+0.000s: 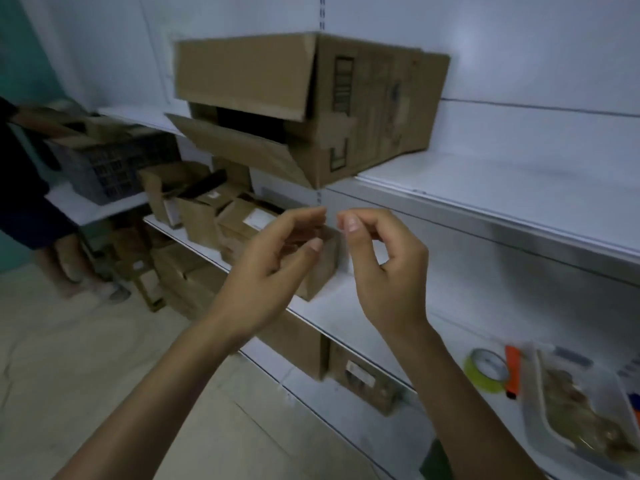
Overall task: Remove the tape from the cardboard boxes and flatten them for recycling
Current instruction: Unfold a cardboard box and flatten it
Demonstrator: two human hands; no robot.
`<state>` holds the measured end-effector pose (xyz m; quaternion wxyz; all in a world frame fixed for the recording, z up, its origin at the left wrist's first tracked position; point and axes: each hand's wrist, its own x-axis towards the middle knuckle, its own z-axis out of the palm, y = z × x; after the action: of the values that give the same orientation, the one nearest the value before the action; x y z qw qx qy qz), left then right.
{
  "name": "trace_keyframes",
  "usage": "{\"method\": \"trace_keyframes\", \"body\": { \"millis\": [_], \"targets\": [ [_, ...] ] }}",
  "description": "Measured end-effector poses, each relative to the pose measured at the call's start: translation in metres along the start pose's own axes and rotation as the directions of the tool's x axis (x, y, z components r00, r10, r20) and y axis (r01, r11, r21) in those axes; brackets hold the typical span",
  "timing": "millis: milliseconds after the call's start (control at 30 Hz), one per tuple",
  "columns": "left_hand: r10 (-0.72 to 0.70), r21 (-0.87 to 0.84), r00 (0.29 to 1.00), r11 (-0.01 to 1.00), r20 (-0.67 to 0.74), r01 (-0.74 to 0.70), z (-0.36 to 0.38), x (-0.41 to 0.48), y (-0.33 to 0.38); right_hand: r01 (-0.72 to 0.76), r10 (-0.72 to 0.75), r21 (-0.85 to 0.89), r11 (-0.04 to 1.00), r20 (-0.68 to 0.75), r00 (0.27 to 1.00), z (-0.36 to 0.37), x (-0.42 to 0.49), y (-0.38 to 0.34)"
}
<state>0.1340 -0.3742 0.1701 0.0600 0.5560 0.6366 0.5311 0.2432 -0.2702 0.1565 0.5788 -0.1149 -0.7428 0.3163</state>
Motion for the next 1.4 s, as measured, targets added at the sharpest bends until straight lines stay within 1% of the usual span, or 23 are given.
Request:
{"method": "trace_keyframes", "body": {
  "millis": [200,333,400,500,567,633,700,733,767,800,833,867,900,933,1000,1033,1067,1133,1167,1267,1300,1333,1400],
  "targets": [
    [0.052,-0.025,0.994,0.998,-0.095,-0.055,-0.099,0.005,-0.022,0.129,-0.129,-0.042,0.991,0.003,0.992,0.06,0.03,-0.028],
    [0.112,0.028,0.986,0.994,-0.12,-0.109,-0.131,0.023,-0.042,0.088,-0.096,-0.098,0.991,-0.078,0.992,0.081,0.066,-0.021],
    [0.139,0.072,0.983,0.989,-0.118,-0.132,-0.14,0.041,-0.051,0.048,-0.058,-0.16,0.986,-0.059,0.997,0.091,0.085,-0.008],
    [0.21,0.232,0.976,0.953,-0.051,-0.193,-0.147,0.085,-0.064,0.011,-0.025,-0.191,0.982,-0.073,0.997,0.106,0.096,0.022],
    [0.263,0.44,0.963,0.859,0.057,-0.261,-0.151,0.122,-0.078,0.026,-0.054,-0.156,0.987,-0.176,0.983,0.118,0.097,0.039],
    [0.273,0.652,0.935,0.671,0.225,-0.353,-0.159,0.155,-0.097,0.011,-0.051,-0.149,0.989,-0.27,0.961,0.13,0.096,0.047],
    [0.28,0.733,0.88,0.486,0.385,-0.475,-0.168,0.179,-0.119,-0.007,-0.048,-0.167,0.986,-0.321,0.946,0.138,0.093,0.048],
    [0.259,0.729,0.85,0.438,0.459,-0.526,-0.171,0.189,-0.128,-0.029,-0.032,-0.19,0.981,-0.309,0.95,0.141,0.093,0.047],
    [0.201,0.687,0.815,0.451,0.543,-0.569,-0.172,0.195,-0.137,-0.083,0.018,-0.239,0.968,-0.26,0.965,0.143,0.093,0.044],
    [0.115,0.608,0.77,0.545,0.628,-0.577,-0.173,0.199,-0.143,-0.173,0.117,-0.34,0.924,-0.18,0.977,0.144,0.095,0.041],
    [0.032,0.482,0.718,0.721,0.695,-0.498,-0.172,0.203,-0.148,-0.272,0.266,-0.497,0.824,-0.083,0.96,0.145,0.099,0.039],
    [-0.015,0.341,0.681,0.873,0.732,-0.348,-0.17,0.206,-0.152,-0.308,0.412,-0.68,0.665,-0.01,0.911,0.147,0.104,0.037],
    [-0.003,0.217,0.689,0.95,0.725,-0.223,-0.167,0.21,-0.159,-0.275,0.501,-0.818,0.505,0.019,0.865,0.15,0.109,0.033],
    [0.031,0.136,0.739,0.977,0.673,-0.165,-0.164,0.217,-0.167,-0.219,0.512,-0.887,0.406,0.022,0.859,0.156,0.114,0.03],
    [0.18,0.158,0.853,0.944,0.49,-0.289,-0.156,0.232,-0.186,-0.104,0.391,-0.942,0.319,0.031,0.92,0.182,0.124,0.025],
    [0.218,0.199,0.864,0.92,0.454,-0.337,-0.153,0.24,-0.193,-0.047,0.336,-0.959,0.28,0.052,0.94,0.198,0.132,0.027],
    [0.204,0.231,0.851,0.908,0.485,-0.349,-0.15,0.248,-0.198,0.001,0.312,-0.974,0.227,0.073,0.947,0.212,0.141,0.031],
    [0.095,0.318,0.775,0.876,0.624,-0.363,-0.145,0.261,-0.208,0.032,0.353,-0.997,0.07,0.055,0.934,0.23,0.166,0.044],
    [0.057,0.355,0.767,0.863,0.639,-0.36,-0.147,0.265,-0.214,0.025,0.396,-1.0,-0.016,0.017,0.918,0.232,0.175,0.049],
    [0.095,0.302,0.888,0.919,0.451,-0.252,-0.163,0.279,-0.23,-0.021,0.387,-0.981,-0.194,-0.096,0.917,0.227,0.181,0.054],
    [0.151,0.305,0.906,0.909,0.396,-0.285,-0.17,0.28,-0.235,-0.02,0.368,-0.975,-0.223,-0.103,0.924,0.227,0.175,0.053],
    [0.227,0.362,0.902,0.859,0.367,-0.363,-0.176,0.28,-0.24,-0.014,0.348,-0.971,-0.239,-0.099,0.932,0.23,0.168,0.05],
    [0.397,0.499,0.85,0.69,0.345,-0.525,-0.187,0.279,-0.25,-0.005,0.292,-0.964,-0.267,-0.085,0.952,0.238,0.156,0.046]
  ]
}}
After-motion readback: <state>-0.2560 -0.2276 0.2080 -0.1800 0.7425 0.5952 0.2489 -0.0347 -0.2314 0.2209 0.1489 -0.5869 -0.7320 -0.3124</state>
